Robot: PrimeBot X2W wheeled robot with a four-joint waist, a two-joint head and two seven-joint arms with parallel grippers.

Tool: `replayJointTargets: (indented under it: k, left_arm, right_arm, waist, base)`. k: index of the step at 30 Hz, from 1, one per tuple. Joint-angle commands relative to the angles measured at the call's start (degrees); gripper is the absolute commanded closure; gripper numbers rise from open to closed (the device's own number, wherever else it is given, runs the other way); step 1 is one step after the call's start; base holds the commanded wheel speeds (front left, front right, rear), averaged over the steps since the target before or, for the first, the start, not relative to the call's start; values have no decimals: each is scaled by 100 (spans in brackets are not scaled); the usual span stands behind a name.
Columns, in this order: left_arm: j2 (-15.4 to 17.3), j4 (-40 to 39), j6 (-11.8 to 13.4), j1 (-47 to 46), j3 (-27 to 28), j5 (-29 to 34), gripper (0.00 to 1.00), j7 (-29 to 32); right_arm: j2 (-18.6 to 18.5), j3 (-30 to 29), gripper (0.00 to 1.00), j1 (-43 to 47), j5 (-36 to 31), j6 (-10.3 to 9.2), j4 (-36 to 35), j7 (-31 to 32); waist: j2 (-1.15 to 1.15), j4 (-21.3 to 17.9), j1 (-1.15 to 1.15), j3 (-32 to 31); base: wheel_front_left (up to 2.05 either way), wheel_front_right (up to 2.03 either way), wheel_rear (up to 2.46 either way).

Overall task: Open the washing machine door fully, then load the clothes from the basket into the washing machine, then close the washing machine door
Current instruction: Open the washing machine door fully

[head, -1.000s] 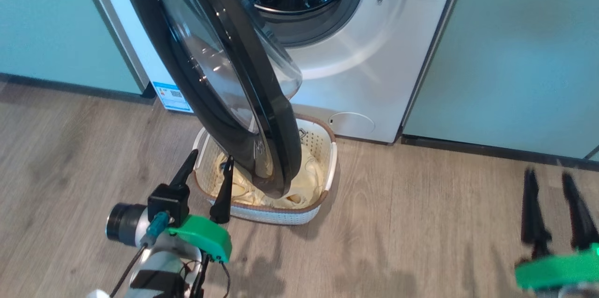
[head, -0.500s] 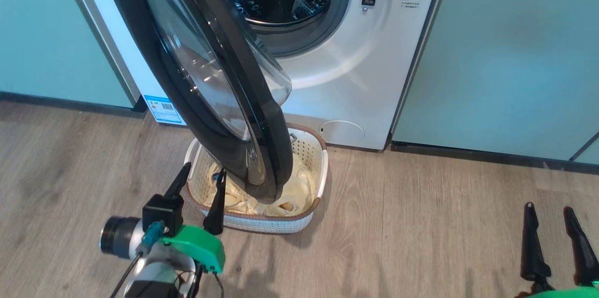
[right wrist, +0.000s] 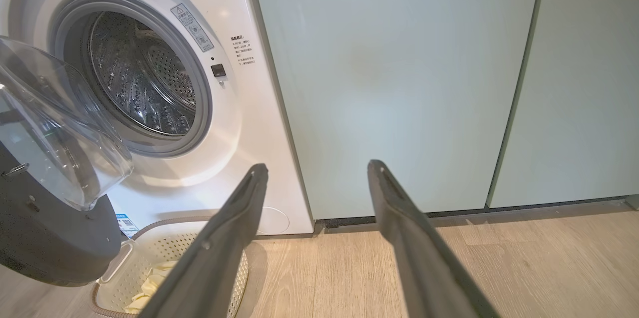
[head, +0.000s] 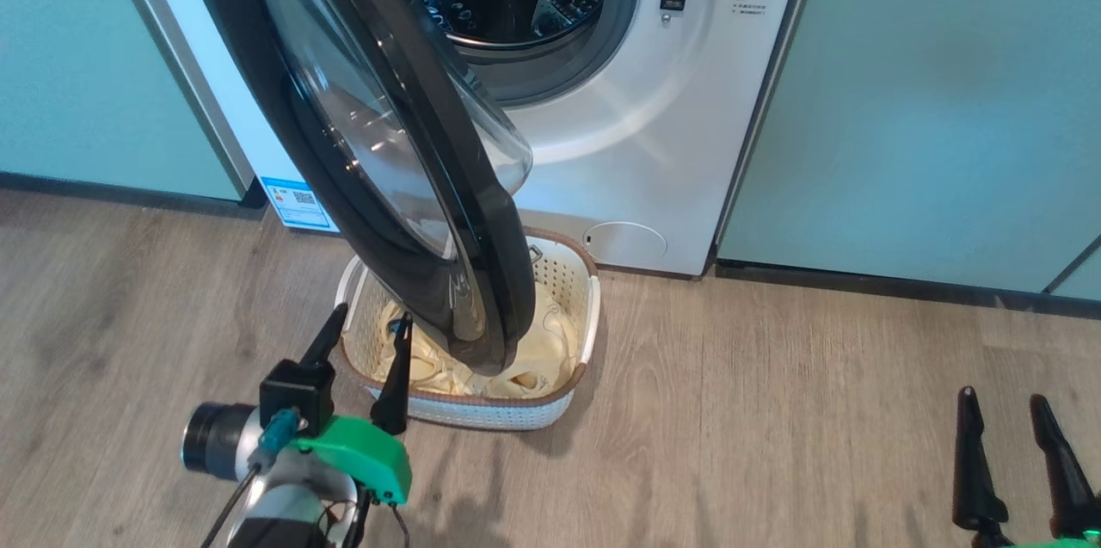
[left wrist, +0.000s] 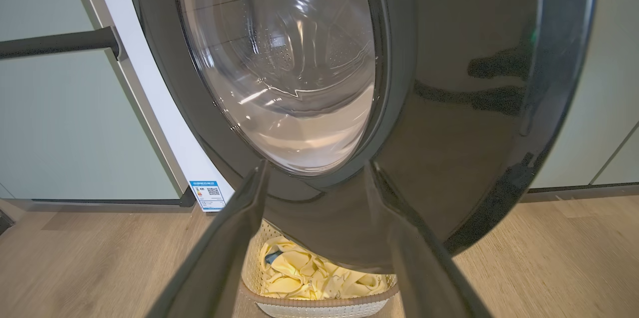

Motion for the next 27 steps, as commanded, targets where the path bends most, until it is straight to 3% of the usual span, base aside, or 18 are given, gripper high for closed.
replayJointTargets:
  k: [1, 17, 19, 20, 21, 27]
  left_arm:
    - [117, -164, 42, -203, 219, -45, 0, -36]
    - [162, -153, 81, -229, 154, -129, 0, -30]
    - [164, -150, 81, -231, 147, -134, 6, -27]
    - [166, -150, 83, -236, 143, -140, 66, -26]
    - [170, -154, 87, -240, 139, -142, 100, -26]
    - [194, -168, 115, -267, 118, -152, 100, -28]
  right_arm:
    - [-72, 149, 0, -159, -40, -16, -161, -53]
    - [-72, 143, 0, -176, -53, -16, -158, -53]
    - [-72, 143, 0, -179, -49, -16, -158, -53]
    - [-72, 143, 0, -182, -49, -16, -159, -53]
    - [-72, 142, 0, -186, -55, -16, -162, -53]
    - [-72, 138, 0, -214, -62, -16, -167, -53]
  waist:
    - [0, -4, -1, -4]
    - [0, -23, -1, 26]
    - [0, -24, -1, 30]
    - [0, -27, -1, 36]
    - [0, -31, -1, 43]
    - [0, -53, -1, 71]
  base:
    - [0, 0, 0]
    - [0, 0, 0]
    - [0, 0, 0]
    - [0, 0, 0]
    - [0, 0, 0]
    - [0, 0, 0]
